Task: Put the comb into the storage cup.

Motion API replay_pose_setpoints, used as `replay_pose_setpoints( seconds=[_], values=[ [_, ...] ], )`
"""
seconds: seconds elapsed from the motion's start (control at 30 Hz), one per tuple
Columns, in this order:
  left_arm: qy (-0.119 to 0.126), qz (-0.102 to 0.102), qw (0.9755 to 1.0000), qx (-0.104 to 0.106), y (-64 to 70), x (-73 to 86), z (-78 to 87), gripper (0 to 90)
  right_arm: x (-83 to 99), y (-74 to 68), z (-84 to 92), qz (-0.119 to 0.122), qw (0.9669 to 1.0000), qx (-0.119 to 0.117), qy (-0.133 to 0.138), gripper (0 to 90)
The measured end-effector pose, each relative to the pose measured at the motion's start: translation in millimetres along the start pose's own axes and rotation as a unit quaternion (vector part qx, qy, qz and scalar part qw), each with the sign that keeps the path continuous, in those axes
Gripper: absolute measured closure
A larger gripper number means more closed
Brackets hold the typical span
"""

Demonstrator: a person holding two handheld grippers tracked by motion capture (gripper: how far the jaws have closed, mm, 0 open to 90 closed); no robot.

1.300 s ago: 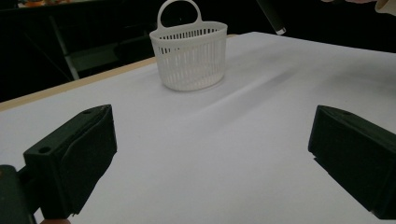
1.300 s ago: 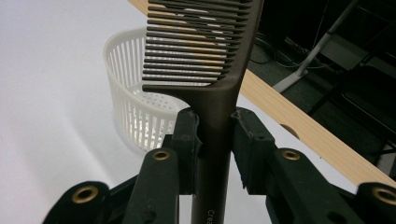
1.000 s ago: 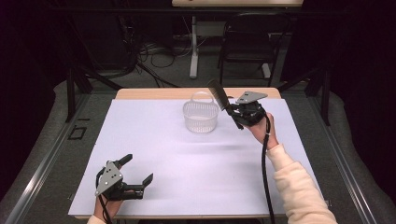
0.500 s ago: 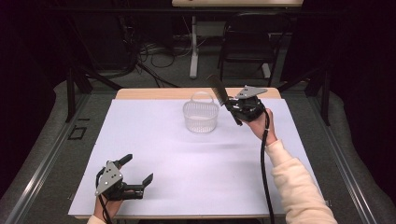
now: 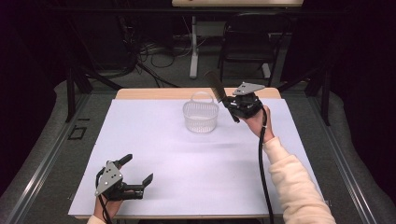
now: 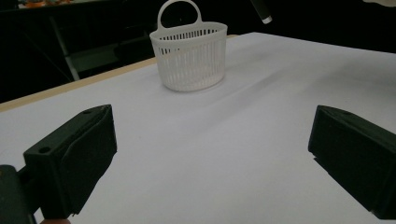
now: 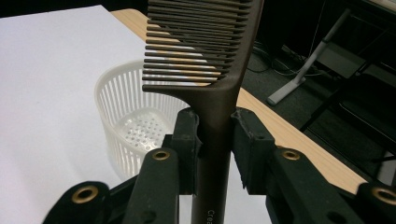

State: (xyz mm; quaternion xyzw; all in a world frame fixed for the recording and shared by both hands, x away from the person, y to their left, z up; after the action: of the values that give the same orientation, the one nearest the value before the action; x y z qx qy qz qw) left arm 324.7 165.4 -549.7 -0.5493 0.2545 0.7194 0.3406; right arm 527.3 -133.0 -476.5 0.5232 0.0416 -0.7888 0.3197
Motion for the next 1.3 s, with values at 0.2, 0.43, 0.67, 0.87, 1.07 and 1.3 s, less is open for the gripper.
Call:
replay_pose_setpoints(
  seconds=[0.2, 0.43, 0.67, 0.87, 1.07, 1.3],
  values=[
    [-0.001, 0.0, 1.0, 0.0, 0.0, 0.1, 0.1, 1.2, -3.3, -0.9, -1.7, 0.002, 1.0, 0.001, 0.002, 72.1],
    [0.0, 0.0, 1.0, 0.0, -0.1, 0.2, -0.3, 1.1, -5.3, -0.9, -4.5, 0.0, 1.0, 0.002, 0.002, 72.1],
    [0.0, 0.001, 1.0, 0.0, -0.3, 0.3, -0.2, 1.2, -11.4, -1.2, -6.4, -0.001, 1.0, 0.004, 0.005, 72.1],
    [0.0, 0.001, 1.0, 0.0, 0.0, 0.1, 0.0, 1.2, -14.2, -1.6, -8.4, -0.002, 0.9999, 0.007, 0.009, 72.1],
    [0.0, 0.001, 1.0, 0.0, 0.0, 0.2, -0.1, 1.2, -16.8, -0.9, -10.2, -0.005, 0.9999, 0.007, 0.011, 72.1],
    [0.001, 0.0, 1.0, -0.001, -0.2, -0.1, 0.2, 1.2, -20.4, -0.7, -11.6, -0.003, 0.9999, 0.01, 0.013, 72.1]
  ],
)
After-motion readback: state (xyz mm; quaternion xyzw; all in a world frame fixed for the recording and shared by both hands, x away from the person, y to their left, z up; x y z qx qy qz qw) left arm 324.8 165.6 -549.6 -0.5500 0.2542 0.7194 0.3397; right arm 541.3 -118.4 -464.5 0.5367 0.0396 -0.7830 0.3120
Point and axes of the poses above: each handheld gripper's, and its own axes: z roughly backward along the jaws, x roughly out of its underside, y roughly to its right, the point moved 10 cm from there along -z, roughly forward along the jaws, and after that the axes turned 9 degrees about x, right-handed, at the moved point
